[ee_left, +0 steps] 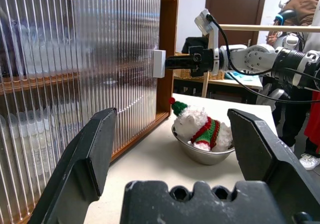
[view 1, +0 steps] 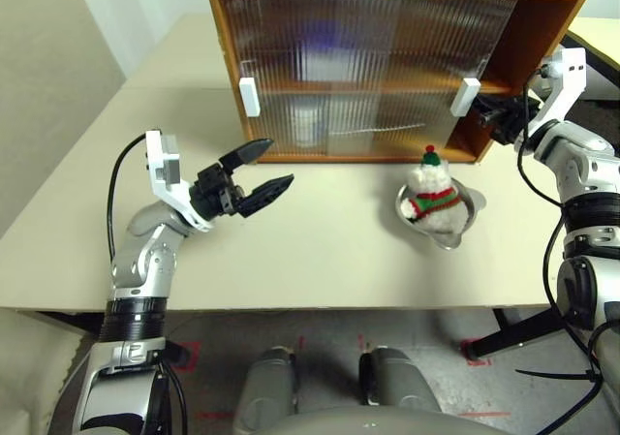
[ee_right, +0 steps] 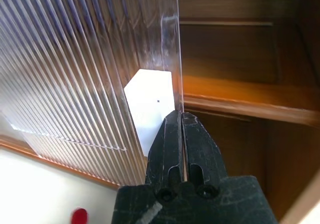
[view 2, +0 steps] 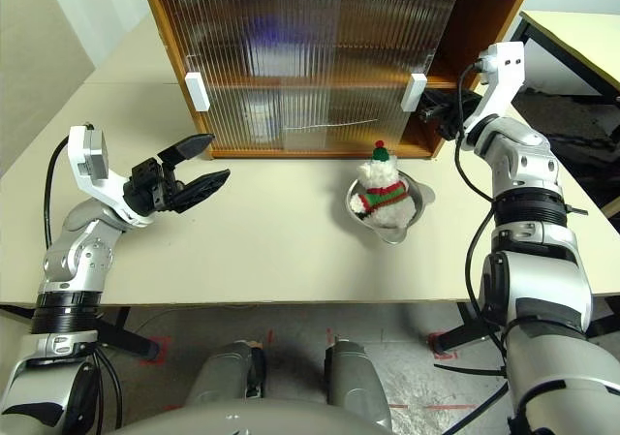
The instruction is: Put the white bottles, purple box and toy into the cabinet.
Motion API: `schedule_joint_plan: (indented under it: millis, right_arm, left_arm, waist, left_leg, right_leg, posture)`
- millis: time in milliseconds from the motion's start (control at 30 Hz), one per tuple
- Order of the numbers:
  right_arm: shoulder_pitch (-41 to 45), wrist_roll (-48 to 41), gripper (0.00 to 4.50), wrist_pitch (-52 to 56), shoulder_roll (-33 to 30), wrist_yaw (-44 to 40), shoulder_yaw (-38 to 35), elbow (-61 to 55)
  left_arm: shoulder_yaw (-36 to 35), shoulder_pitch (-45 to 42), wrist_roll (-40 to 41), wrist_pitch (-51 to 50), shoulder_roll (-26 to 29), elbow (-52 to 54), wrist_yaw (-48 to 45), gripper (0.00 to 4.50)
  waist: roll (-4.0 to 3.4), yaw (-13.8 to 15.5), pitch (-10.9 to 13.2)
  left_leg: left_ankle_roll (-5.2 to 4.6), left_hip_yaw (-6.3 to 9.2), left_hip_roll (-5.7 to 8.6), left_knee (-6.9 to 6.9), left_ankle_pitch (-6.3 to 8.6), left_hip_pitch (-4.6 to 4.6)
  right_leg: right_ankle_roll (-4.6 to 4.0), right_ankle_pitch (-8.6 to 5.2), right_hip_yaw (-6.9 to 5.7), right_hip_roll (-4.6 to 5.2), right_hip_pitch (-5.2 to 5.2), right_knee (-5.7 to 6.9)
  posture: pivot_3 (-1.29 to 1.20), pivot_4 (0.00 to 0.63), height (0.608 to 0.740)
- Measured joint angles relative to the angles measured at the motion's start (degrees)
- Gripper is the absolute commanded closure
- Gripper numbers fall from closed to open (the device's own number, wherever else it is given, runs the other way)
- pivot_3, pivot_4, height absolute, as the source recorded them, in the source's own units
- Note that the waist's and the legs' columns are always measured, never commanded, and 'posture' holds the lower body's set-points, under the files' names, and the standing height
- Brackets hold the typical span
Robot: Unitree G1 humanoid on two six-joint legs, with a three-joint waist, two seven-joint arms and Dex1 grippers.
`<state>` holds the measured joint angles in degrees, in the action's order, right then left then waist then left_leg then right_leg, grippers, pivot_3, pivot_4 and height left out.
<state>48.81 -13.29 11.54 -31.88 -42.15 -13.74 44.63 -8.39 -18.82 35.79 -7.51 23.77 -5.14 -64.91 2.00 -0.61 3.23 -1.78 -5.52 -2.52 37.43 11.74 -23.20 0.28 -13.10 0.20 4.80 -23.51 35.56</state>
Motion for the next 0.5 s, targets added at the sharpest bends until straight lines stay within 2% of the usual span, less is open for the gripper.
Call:
schedule_joint_plan:
  millis: [500]
  right_arm:
    - [-1.73, -1.88, 4.43, 4.28, 9.26, -1.87, 3.73, -8.87]
  left_arm:
    - [0.0, 0.0, 0.1, -0.12, -0.01, 0.06, 0.18, 0.0]
  waist:
    - [-0.01, 0.05, -0.01]
  left_leg:
    - [0.01, -0.02, -0.05, -0.08, 0.0, 0.0]
  right_leg:
    - [0.1, 0.06, -0.02, -0.03, -0.12, 0.14]
  posture:
    - [0.12, 0.0, 0.74]
